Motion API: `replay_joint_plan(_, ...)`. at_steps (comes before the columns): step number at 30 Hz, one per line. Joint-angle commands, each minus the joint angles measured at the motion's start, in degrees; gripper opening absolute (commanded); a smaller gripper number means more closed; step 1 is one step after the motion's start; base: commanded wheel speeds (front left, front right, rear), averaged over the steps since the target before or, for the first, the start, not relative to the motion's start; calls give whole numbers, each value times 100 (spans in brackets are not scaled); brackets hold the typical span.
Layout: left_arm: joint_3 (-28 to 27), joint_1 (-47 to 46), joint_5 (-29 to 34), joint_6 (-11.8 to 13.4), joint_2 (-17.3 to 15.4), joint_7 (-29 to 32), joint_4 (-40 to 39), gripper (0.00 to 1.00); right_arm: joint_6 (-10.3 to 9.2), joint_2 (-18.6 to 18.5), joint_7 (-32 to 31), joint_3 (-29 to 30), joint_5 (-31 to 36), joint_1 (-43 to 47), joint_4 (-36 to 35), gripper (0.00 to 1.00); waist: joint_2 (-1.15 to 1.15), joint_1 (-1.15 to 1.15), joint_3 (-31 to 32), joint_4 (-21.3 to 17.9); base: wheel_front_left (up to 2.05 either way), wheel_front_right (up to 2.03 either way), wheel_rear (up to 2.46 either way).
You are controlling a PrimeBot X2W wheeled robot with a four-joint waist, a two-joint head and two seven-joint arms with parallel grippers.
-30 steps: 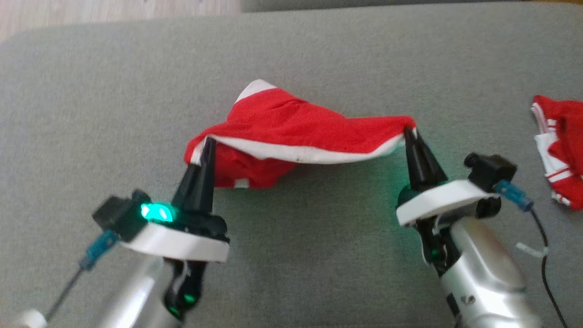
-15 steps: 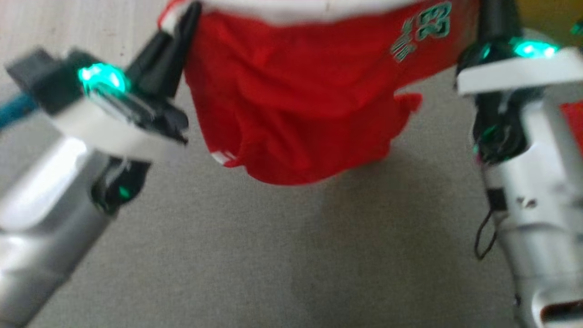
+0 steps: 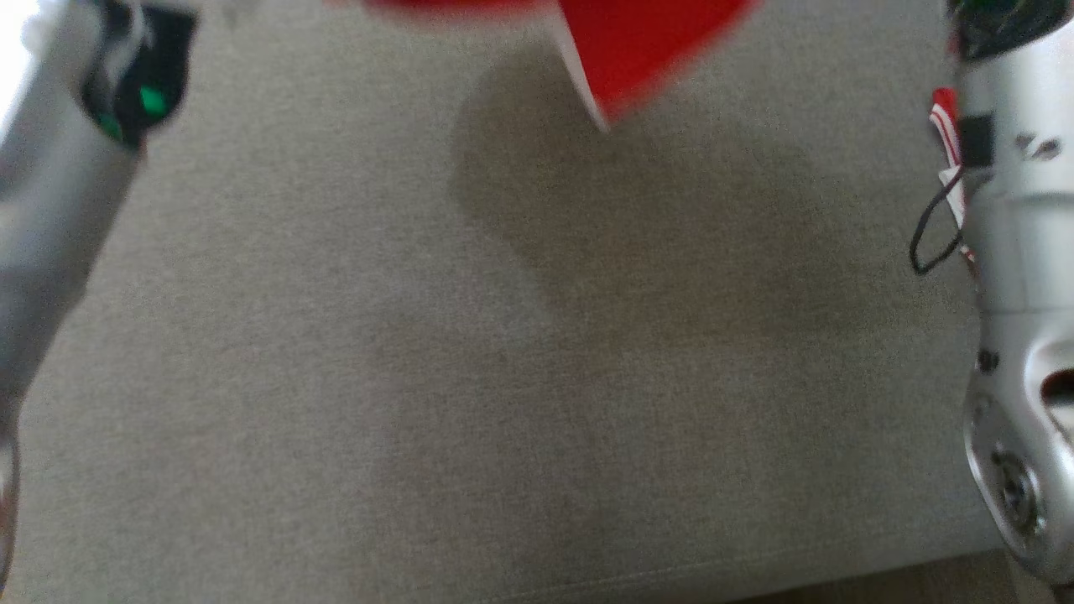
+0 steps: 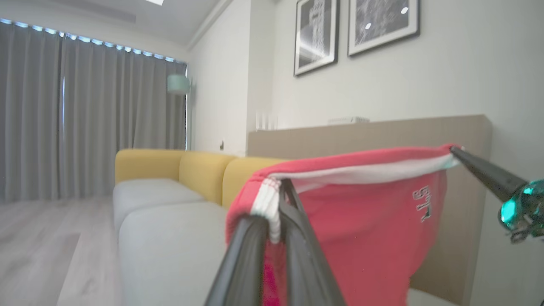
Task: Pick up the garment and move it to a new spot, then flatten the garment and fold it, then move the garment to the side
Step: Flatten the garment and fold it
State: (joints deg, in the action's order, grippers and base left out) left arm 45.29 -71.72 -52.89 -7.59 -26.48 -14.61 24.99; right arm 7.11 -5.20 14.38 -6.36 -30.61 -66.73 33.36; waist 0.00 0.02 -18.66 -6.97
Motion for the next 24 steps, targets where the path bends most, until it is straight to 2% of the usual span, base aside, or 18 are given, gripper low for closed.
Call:
replay_joint_plan(1, -663, -376, 138, 10, -66, -36, -196, 0, 37, 143, 57, 211, 72, -304, -299, 0, 0, -2, -152, -91, 0, 0, 0)
replay_joint_plan(4, -835, -206, 260, 10, 34, -37, -267, 0, 37, 176, 59, 350, 94, -271, -412, 0, 0, -2, -143, -103, 0, 0, 0)
replay_joint_plan(7, -849, 405, 256, 10, 112, -38, -297, 0, 37, 206, 60, 220, 27, 179, -465, 0, 0, -2, -36, -113, 0, 0, 0)
replay_joint_plan(10, -964, 1350, -55, 10, 290, -38, -298, 0, 37, 217, 61, -11, -159, 944, -429, 0, 0, -2, 70, -123, 0, 0, 0)
replay_joint_plan(13, -751, 2350, -181, 10, 366, -38, -290, 0, 37, 223, 61, -193, -369, 1852, -358, 0, 0, -2, 175, -140, 0, 0, 0)
replay_joint_plan(17, -795, 3636, -370, 10, 698, -38, -261, 0, 37, 226, 61, -432, -575, 3121, -261, 0, 0, -2, 346, -129, 0, 0, 0)
replay_joint_plan(20, -656, 4383, -269, 10, 896, -39, -211, 0, 37, 200, 62, -572, -709, 3914, -270, 0, 0, -2, 504, -116, 0, 0, 0)
replay_joint_plan(24, -867, 5164, -142, 10, 1203, -39, -237, 0, 37, 133, 62, -606, -864, 4689, -536, 0, 0, -2, 771, -113, 0, 0, 0)
